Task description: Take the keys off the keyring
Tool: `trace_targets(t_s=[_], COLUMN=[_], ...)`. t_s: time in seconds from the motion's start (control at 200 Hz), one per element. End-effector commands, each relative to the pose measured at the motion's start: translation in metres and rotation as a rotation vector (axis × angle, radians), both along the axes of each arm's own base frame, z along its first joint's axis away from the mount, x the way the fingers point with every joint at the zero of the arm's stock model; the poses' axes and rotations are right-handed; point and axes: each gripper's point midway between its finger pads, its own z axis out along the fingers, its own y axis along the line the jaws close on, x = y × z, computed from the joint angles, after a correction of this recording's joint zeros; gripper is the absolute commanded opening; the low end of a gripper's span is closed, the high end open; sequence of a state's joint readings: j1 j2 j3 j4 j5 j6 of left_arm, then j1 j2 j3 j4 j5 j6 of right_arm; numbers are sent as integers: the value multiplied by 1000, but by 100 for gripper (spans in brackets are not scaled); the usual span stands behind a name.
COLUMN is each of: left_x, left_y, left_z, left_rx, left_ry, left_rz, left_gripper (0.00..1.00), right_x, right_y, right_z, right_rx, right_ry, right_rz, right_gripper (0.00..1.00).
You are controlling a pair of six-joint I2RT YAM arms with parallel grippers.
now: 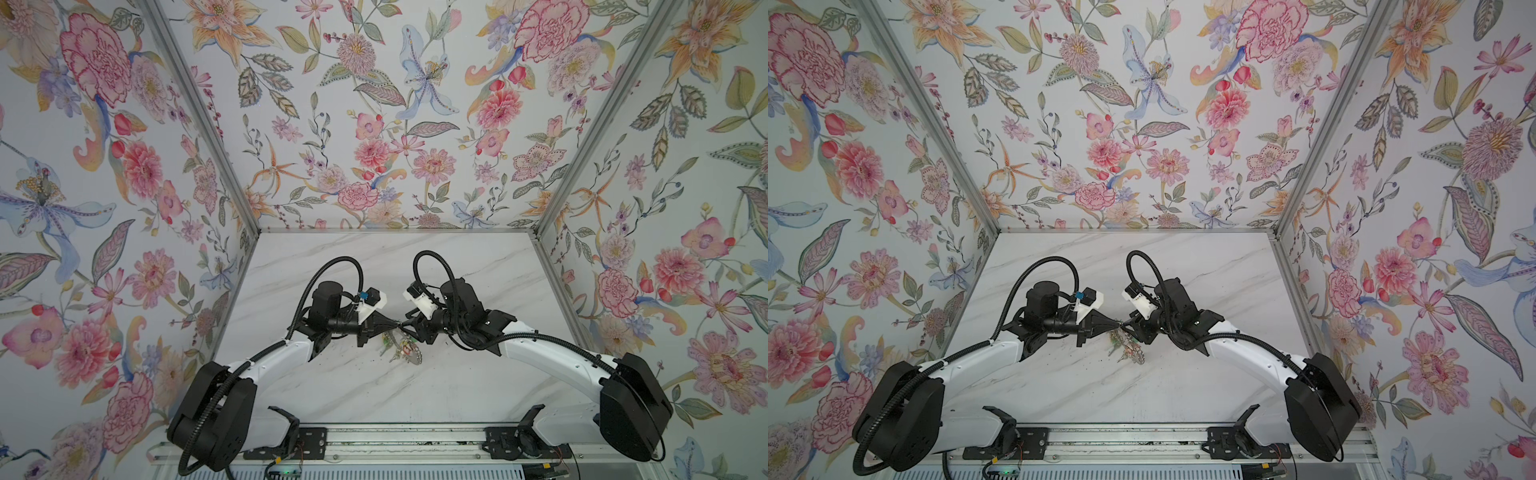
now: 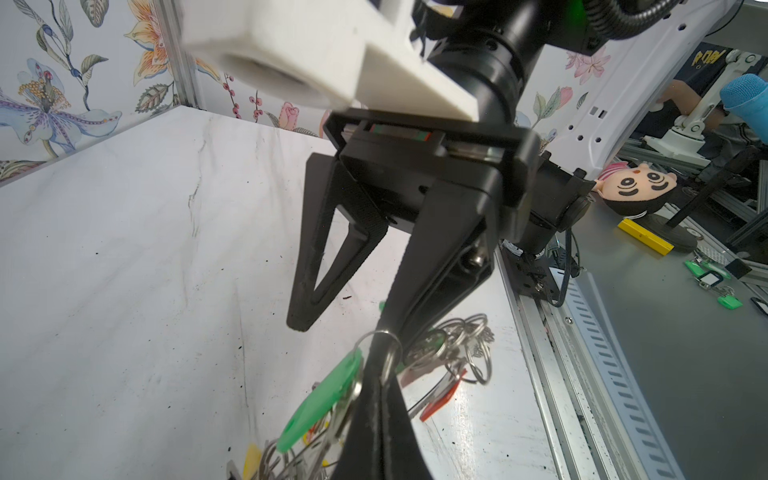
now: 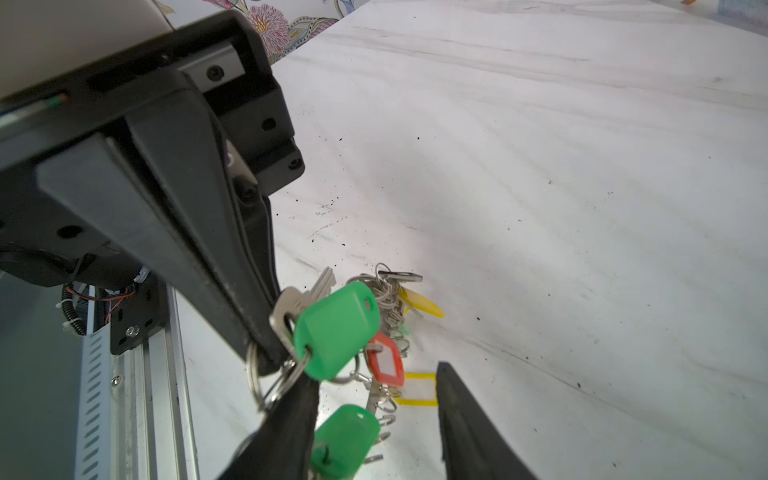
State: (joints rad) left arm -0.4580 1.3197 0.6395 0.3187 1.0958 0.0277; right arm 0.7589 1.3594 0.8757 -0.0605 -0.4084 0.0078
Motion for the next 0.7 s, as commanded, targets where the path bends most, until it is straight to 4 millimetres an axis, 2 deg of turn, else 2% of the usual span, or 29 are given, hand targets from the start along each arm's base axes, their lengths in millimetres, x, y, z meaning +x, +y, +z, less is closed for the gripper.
trace_targets(t_s=[0.0,0.235,0.37,0.525,0.691], left_x=[27,36,36,35,34], left_y=[0,0,-1,-2,-3], left_z=[39,33,32,30,27], left_rx=[-52,-40,-42,-39,-33], left_ry=[-184,-180,-171,-156,-148], left_rz=[99,139,135,118,110], left_gripper=[0,0,0,0,0], right_x=[-44,-48,-39,-16,-17], right_y=[20,11,-2,-25,-34], right_z=[13,14,10,-9,-11], right_rx=[82,80,37,-71,-69], right_ry=[58,57,28,1,-3], right_rz=[176,122,53,-90,-96], right_gripper=[48,48,48,48,48])
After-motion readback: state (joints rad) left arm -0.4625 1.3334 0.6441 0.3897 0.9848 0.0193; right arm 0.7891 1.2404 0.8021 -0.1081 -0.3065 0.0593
